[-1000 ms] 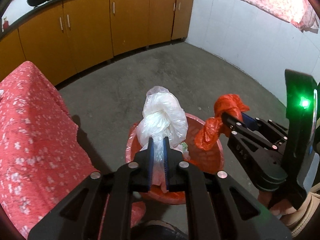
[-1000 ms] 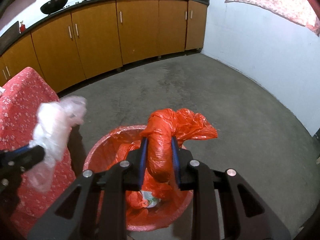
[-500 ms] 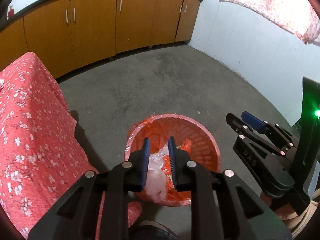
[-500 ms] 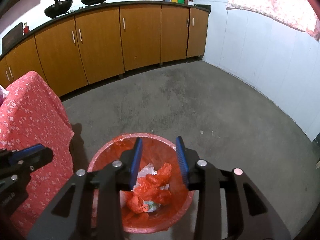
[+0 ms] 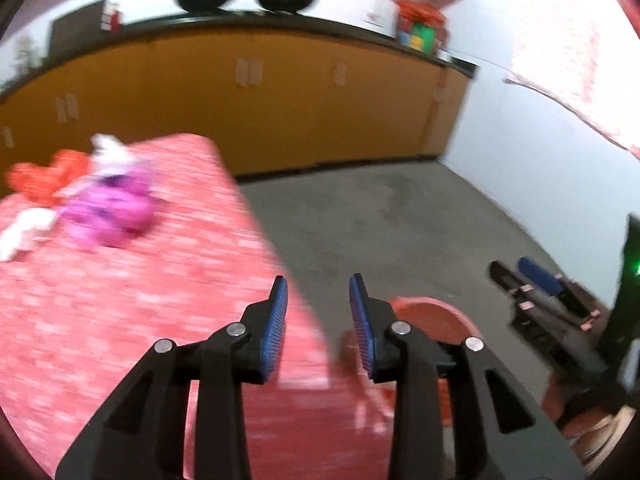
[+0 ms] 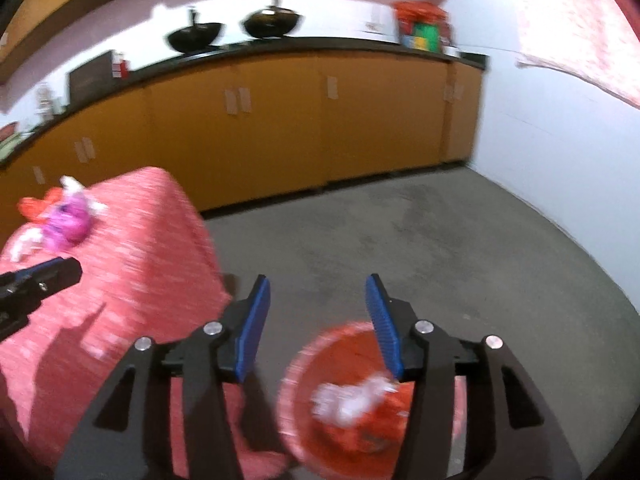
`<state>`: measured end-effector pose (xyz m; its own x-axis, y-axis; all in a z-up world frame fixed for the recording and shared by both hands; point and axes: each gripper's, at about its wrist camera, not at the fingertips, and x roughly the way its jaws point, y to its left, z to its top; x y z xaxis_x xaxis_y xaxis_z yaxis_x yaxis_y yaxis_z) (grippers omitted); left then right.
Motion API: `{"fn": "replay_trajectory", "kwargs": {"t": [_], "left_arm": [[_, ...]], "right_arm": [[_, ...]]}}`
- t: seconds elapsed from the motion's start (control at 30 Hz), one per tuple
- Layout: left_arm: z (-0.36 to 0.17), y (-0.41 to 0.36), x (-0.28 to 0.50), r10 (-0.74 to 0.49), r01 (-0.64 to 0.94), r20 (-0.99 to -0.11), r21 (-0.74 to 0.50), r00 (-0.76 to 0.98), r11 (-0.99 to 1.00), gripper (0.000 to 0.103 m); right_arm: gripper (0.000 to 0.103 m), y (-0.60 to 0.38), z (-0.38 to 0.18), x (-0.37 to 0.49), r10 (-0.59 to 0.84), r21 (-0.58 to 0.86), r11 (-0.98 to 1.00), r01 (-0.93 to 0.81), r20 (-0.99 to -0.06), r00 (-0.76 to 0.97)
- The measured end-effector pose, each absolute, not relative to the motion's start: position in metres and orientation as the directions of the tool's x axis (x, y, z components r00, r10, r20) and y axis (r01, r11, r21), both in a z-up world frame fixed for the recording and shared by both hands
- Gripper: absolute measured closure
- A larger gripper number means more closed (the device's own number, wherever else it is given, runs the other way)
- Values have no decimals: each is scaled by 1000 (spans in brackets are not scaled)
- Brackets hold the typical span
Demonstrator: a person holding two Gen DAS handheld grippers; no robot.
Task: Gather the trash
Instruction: 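Grasp the pink bag with the right tool while the left tool grasps white tissue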
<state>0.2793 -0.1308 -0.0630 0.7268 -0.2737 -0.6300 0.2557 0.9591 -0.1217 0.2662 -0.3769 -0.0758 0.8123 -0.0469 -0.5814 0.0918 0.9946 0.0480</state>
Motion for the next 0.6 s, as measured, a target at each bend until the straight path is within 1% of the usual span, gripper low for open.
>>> {"fn": "replay_trajectory", "kwargs": {"t": [0.13,0.27,0.4,0.6], "left_arm": [[-55,-58,281,-135,126,-610,-59,781,990,63],[-51,23,282,4,-27,-598,-29,801,999,61],[-48,82,284,89,-128,-589,-24,803,991,57],[-52,145,289,145,-212,-586,-46,797,976,54]], "right_arm": [[53,-316,-57,287,87,108,994,-30,-571,817],[53,-254,-47,309,200,164,978,-128,-569,798],[52,-195,-45,333,273,178,962,-208,-575,771],[41,-135,-55,369,301,169,953,-251,-608,735]]}}
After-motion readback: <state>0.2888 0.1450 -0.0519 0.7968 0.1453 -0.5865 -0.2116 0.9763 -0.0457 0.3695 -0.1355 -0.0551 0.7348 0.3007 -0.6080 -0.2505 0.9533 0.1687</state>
